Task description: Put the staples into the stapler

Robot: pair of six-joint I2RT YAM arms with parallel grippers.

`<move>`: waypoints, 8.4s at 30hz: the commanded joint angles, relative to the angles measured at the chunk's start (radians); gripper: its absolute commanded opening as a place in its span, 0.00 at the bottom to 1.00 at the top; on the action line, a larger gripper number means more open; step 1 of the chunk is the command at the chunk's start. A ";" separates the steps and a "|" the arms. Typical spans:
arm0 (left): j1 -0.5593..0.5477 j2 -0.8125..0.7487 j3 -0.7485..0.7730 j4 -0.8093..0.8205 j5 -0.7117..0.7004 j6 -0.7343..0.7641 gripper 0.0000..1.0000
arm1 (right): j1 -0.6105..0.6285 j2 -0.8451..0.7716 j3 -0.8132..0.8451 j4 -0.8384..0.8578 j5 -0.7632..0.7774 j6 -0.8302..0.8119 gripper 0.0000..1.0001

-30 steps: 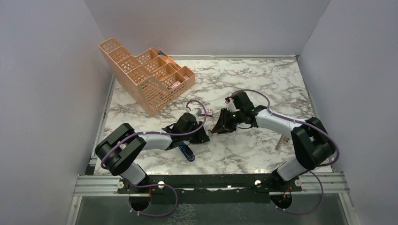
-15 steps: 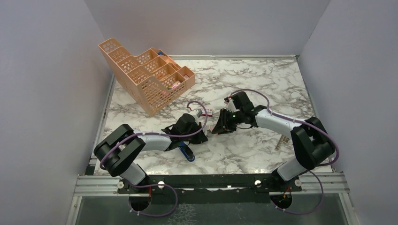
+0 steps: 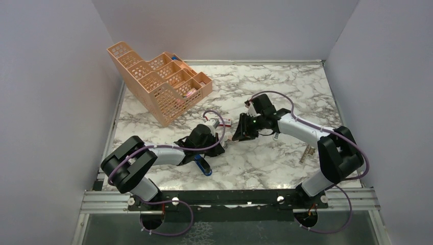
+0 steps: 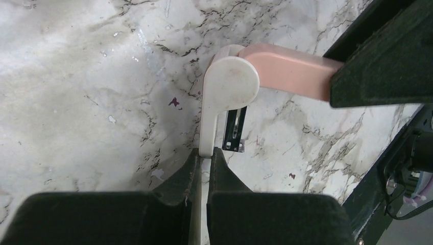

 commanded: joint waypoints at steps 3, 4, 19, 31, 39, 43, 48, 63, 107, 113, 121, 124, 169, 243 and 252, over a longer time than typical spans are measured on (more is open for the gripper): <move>0.000 -0.019 -0.021 0.005 0.041 0.045 0.00 | -0.037 0.042 0.066 -0.025 0.006 -0.053 0.39; 0.000 -0.021 -0.022 0.005 0.043 0.048 0.00 | -0.038 0.049 0.072 -0.024 0.003 -0.058 0.41; -0.001 0.002 0.011 -0.003 0.066 -0.013 0.00 | -0.026 0.024 -0.070 0.221 -0.142 0.012 0.72; 0.000 0.048 0.035 -0.008 0.086 -0.058 0.00 | 0.030 0.084 -0.077 0.280 0.021 0.096 0.66; -0.001 0.055 0.036 -0.008 0.086 -0.061 0.00 | 0.034 0.121 -0.054 0.247 0.083 0.092 0.54; -0.001 0.056 0.035 -0.008 0.087 -0.061 0.00 | 0.034 0.136 -0.048 0.260 0.085 0.095 0.43; 0.002 0.043 0.035 -0.016 0.083 -0.067 0.10 | 0.034 0.156 -0.010 0.231 0.119 0.082 0.32; 0.007 -0.326 0.183 -0.453 -0.286 -0.017 0.73 | 0.056 0.217 0.219 -0.098 0.378 -0.072 0.32; 0.046 -0.431 0.318 -0.734 -0.508 -0.010 0.90 | 0.161 0.082 0.234 -0.155 0.341 -0.202 0.65; 0.064 -0.477 0.310 -0.844 -0.614 -0.066 0.95 | 0.339 0.021 0.189 -0.124 0.376 -0.184 0.71; 0.085 -0.599 0.248 -1.001 -0.769 -0.204 0.87 | 0.538 0.052 0.207 -0.071 0.391 -0.144 0.75; 0.093 -0.647 0.236 -1.041 -0.797 -0.256 0.81 | 0.584 0.093 0.220 -0.061 0.390 -0.128 0.75; 0.098 -0.462 -0.135 -0.385 0.051 -0.235 0.44 | 0.476 0.085 0.097 0.008 0.484 0.250 0.32; 0.099 -0.155 -0.182 -0.290 -0.038 -0.128 0.06 | 0.203 0.322 0.758 -0.231 0.547 -0.228 0.49; 0.098 -0.167 -0.179 -0.253 -0.032 -0.160 0.06 | 0.247 0.109 0.311 -0.083 0.318 -0.100 0.68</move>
